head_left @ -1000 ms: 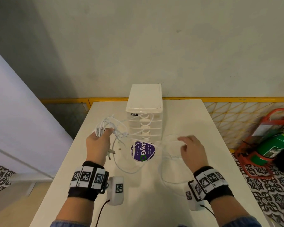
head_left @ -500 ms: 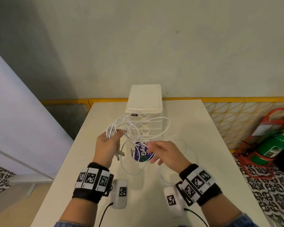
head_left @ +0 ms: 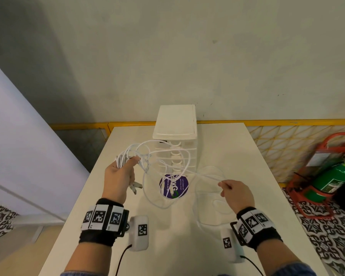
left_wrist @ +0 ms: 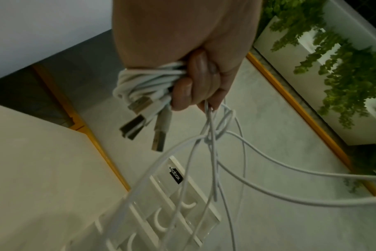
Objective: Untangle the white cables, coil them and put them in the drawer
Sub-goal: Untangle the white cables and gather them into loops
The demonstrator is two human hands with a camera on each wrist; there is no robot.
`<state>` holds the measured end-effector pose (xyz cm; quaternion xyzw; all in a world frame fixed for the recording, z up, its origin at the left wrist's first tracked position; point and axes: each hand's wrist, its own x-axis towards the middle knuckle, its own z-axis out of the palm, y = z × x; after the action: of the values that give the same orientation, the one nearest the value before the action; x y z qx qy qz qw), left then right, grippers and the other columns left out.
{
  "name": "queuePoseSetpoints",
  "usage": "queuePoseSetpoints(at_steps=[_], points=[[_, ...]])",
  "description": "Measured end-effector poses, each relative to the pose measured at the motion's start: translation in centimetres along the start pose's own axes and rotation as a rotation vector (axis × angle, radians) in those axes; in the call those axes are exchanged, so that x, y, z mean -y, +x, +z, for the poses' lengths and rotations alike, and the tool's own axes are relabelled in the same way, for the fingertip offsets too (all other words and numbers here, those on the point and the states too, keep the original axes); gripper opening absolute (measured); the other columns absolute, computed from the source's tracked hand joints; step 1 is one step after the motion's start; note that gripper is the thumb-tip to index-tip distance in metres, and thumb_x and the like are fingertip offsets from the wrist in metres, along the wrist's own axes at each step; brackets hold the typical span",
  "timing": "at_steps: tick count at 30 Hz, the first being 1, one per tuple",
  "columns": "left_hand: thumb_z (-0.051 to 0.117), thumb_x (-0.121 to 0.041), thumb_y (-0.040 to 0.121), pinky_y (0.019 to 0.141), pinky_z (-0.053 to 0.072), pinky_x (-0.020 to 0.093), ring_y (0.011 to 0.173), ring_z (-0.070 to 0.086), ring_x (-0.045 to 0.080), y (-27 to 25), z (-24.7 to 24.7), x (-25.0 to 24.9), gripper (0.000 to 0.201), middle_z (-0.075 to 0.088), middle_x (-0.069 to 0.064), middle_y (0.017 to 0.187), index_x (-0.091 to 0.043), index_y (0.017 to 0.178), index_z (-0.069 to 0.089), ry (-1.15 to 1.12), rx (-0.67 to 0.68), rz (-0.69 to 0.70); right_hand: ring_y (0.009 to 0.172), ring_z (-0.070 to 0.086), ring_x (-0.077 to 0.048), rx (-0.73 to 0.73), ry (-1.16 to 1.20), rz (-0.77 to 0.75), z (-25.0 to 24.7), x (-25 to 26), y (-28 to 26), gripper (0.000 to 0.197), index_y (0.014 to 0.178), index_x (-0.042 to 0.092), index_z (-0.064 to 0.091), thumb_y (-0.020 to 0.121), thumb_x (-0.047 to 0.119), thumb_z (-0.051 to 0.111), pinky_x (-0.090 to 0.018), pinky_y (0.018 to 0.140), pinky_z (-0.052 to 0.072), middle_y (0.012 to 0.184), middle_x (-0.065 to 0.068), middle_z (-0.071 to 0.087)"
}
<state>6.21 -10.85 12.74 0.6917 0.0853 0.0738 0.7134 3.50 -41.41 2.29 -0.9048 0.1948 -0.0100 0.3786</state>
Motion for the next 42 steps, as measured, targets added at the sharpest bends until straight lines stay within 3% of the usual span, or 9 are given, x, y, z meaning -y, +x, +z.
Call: queuePoseSetpoints(at_steps=[9,13,17,20,24,29,34,38,42], points=[[0.065,-0.013,0.086,0.041,0.032,0.022,0.038,0.028,0.015,0.4,0.4,0.0,0.035,0.036,-0.001,0.043,-0.012,0.060,0.042,0.029,0.025,-0.057,0.106,0.059,-0.026,-0.026,-0.160,0.051,-0.9,-1.5,1.0,0.030,0.116,0.020,0.065,0.095,0.024,0.043,-0.035,0.090,0.047,0.116,-0.005,0.066],[0.066,-0.014,0.085,0.038,0.030,0.020,0.040,0.028,0.016,0.2,1.5,0.2,0.034,0.035,0.003,0.046,-0.010,0.061,0.042,0.068,0.019,-0.076,0.126,0.041,-0.025,-0.217,0.071,-0.179,-1.1,1.8,0.3,0.046,0.133,0.010,0.048,0.088,0.002,0.043,-0.035,0.107,0.033,0.138,-0.010,0.046],[0.068,-0.017,0.083,0.042,0.030,0.023,0.039,0.030,0.016,-0.3,2.6,0.8,0.033,0.036,0.007,0.050,-0.011,0.064,0.043,0.125,0.015,-0.103,0.094,0.051,-0.011,-0.617,0.417,-0.684,-3.4,8.8,-3.0,0.033,0.098,0.006,0.064,0.078,0.001,0.039,-0.021,0.086,0.042,0.098,-0.002,0.055],[0.069,-0.018,0.082,0.039,0.030,0.020,0.039,0.030,0.016,-0.7,3.6,1.2,0.035,0.036,0.007,0.049,-0.010,0.062,0.042,0.154,0.053,-0.115,0.075,0.054,-0.006,-0.369,0.431,-0.934,-2.6,12.6,-5.3,0.025,0.079,0.008,0.065,0.081,0.009,0.040,-0.021,0.072,0.046,0.079,0.008,0.059],[0.065,-0.015,0.085,0.042,0.026,0.022,0.040,0.029,0.015,-1.6,4.7,1.3,0.033,0.035,0.002,0.047,-0.012,0.060,0.044,0.113,0.184,-0.158,0.070,0.055,-0.007,-0.001,0.125,-0.644,1.5,12.8,-5.2,0.026,0.091,0.019,0.063,0.086,0.042,0.053,-0.022,0.068,0.045,0.077,0.008,0.063],[0.069,-0.020,0.084,0.042,0.023,0.023,0.040,0.027,0.014,-2.2,4.8,1.8,0.038,0.033,0.000,0.044,-0.016,0.053,0.047,0.151,0.296,-0.170,0.066,0.058,-0.004,0.145,0.315,-0.436,2.6,12.2,-4.1,0.008,0.084,0.015,0.066,0.082,0.022,0.069,-0.022,0.069,0.048,0.069,0.011,0.062],[0.070,-0.016,0.084,0.035,0.028,0.015,0.028,0.033,0.006,-2.0,5.4,1.8,0.049,0.038,-0.009,0.032,-0.019,0.041,0.045,0.150,0.122,-0.148,0.065,0.055,0.004,0.165,0.467,-0.456,2.1,12.2,-4.4,0.016,0.073,0.022,0.060,0.085,0.012,0.065,-0.008,0.064,0.039,0.070,0.011,0.060],[0.069,-0.018,0.086,0.035,0.028,0.014,0.028,0.032,0.009,-1.5,5.4,2.1,0.047,0.036,-0.006,0.033,-0.013,0.049,0.041,0.093,0.001,-0.164,0.071,0.054,-0.009,0.315,0.724,-0.498,0.6,11.8,-4.8,0.010,0.080,0.010,0.061,0.085,0.019,0.062,-0.019,0.070,0.044,0.077,0.000,0.060],[0.069,-0.015,0.085,0.032,0.030,0.015,0.027,0.037,0.003,-1.7,5.7,2.2,0.036,0.041,-0.009,0.031,-0.010,0.056,0.048,0.196,0.004,-0.092,0.057,0.040,-0.009,0.413,0.780,-0.369,-0.1,12.1,-5.1,0.048,0.064,0.003,0.050,0.086,0.046,0.057,-0.013,0.063,0.035,0.059,0.004,0.045]])
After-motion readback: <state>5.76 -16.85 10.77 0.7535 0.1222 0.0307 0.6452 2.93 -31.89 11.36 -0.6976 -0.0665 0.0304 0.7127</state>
